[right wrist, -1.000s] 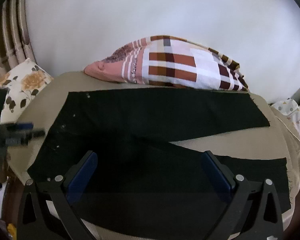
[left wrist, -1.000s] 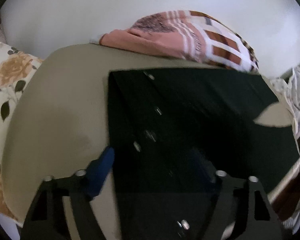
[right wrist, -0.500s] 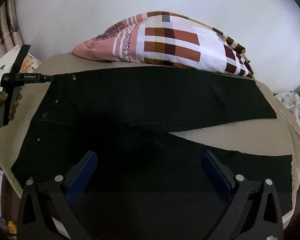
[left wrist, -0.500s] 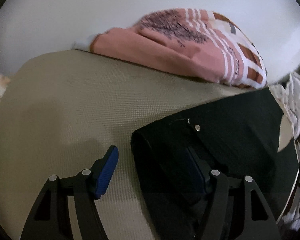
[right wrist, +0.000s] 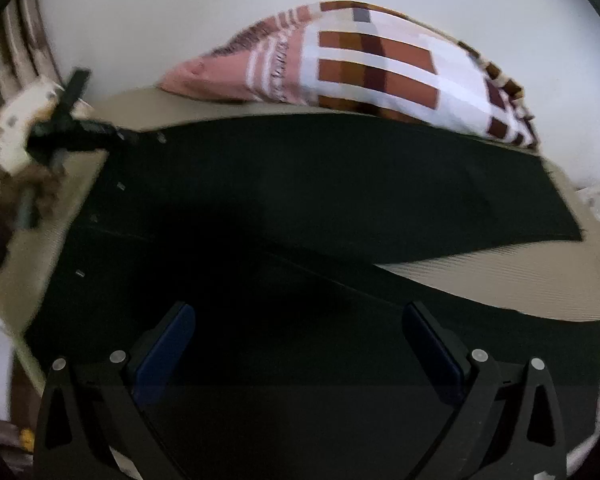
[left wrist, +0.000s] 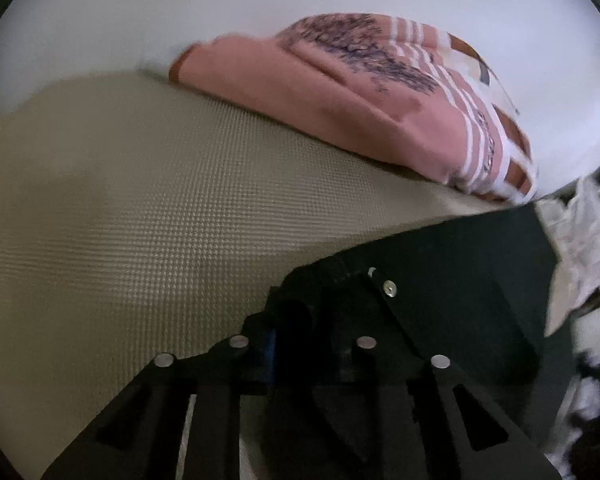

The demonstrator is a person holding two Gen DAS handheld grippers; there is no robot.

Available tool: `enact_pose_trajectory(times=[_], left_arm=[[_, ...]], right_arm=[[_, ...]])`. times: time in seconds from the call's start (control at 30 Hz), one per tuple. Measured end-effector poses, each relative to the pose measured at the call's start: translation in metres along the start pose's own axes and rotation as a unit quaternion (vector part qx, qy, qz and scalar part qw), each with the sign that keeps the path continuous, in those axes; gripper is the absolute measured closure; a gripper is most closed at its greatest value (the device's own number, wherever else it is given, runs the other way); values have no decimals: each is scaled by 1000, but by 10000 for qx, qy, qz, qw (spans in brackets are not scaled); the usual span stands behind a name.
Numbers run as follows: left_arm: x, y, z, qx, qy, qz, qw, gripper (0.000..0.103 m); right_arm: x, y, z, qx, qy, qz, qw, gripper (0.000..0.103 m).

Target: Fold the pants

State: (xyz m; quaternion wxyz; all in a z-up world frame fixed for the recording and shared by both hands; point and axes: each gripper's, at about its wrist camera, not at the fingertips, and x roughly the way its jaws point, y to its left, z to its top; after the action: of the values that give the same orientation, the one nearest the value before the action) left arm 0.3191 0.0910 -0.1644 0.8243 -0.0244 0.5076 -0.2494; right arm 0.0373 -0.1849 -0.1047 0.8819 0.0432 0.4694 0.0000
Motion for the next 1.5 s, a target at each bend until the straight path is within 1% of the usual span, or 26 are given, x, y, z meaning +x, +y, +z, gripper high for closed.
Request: enact_pose_trajectory(times=[0.03,0.07,0.1,0.13,0.2,0.23,0.27,0.3,0.33,0.37,0.47,0.5,0.6,0.63,0.7,0.73,0.8,0.87,0.9,0.93,0.97,1.0,1.1,1.2,1.33,1.5], left_arm=[[-10,-8,-5,47,-154,74,9998,87],[-19,-12,-8,17,-286,73,9996,87],[-35,-16,-13,-54,-508,2,9987,87],[-49,-23,-18,-64,-761,-72,9971,87],[-77,-42,-29,77,-1175,-70,9930,87],[-87,-50,-33,149,-1311,-90,9912,87],[-99,-58,-41,220,-1442,-126,9892,87],[-104,-66,-40,247,-1498,-167,9883,87],[-113,-73,-46,309,-1588,-245,9865,87],[-118,-79,-49,360,-1634,-265,9856,87],[-133,-91,-69,492,-1732,-332,9831,87],[-137,-93,-75,463,-1746,-381,9828,87],[-147,-100,-91,384,-1779,-481,9821,87],[-148,-101,-94,324,-1779,-522,9821,87],[-150,-106,-104,266,-1742,-585,9826,87],[-151,-108,-108,266,-1737,-569,9828,87],[-151,-113,-114,240,-1672,-611,9837,87],[-152,-119,-119,199,-1637,-606,9844,87],[-153,-120,-121,169,-1608,-621,9849,87],[-153,-121,-122,145,-1577,-626,9854,87],[-153,-122,-123,128,-1549,-607,9860,87],[-152,-123,-123,96,-1523,-559,9867,87],[-154,-122,-126,-58,-1445,-529,9881,86],[-161,-117,-133,-250,-1365,-516,9890,86],[-170,-110,-145,-541,-1233,-471,9898,85],[-181,-105,-171,-838,-1080,-378,9899,84]], right_arm=[[-3,-5,5,131,-78,252,9996,0],[-5,-9,9,275,-135,453,9985,1],[-7,-18,18,507,-189,772,9956,1],[-7,-22,23,665,-219,971,9928,3],[-5,-40,40,1119,-259,1404,9834,10],[-2,-52,50,1382,-279,1648,9762,17],[3,-60,59,1579,-280,1859,9694,28],[11,-69,70,1773,-212,2046,9624,36],[17,-75,78,1899,-148,2163,9576,48],[24,-79,86,2002,-90,2301,9523,51],[47,-96,107,2417,70,2555,9361,51],[56,-103,115,2597,159,2739,9259,51],[76,-119,126,2964,366,2828,9115,47],[84,-124,129,3130,444,2939,9020,42],[101,-135,132,3512,626,3019,8841,39],[107,-137,134,3573,667,3084,8791,39],[118,-142,136,3719,749,3022,8745,39],[128,-144,139,3746,818,3047,8719,41],[130,-145,139,3740,840,2986,8740,47],[130,-144,139,3659,856,2808,8832,77],[129,-143,138,3607,874,2737,8873,95],[127,-141,135,3562,845,2711,8902,95],[103,-134,118,3299,597,2543,9072,96],[69,-129,90,3120,402,2514,9153,96],[17,-118,47,2958,280,2579,9194,96],[-14,-105,-9,2972,402,2803,9119,97]])
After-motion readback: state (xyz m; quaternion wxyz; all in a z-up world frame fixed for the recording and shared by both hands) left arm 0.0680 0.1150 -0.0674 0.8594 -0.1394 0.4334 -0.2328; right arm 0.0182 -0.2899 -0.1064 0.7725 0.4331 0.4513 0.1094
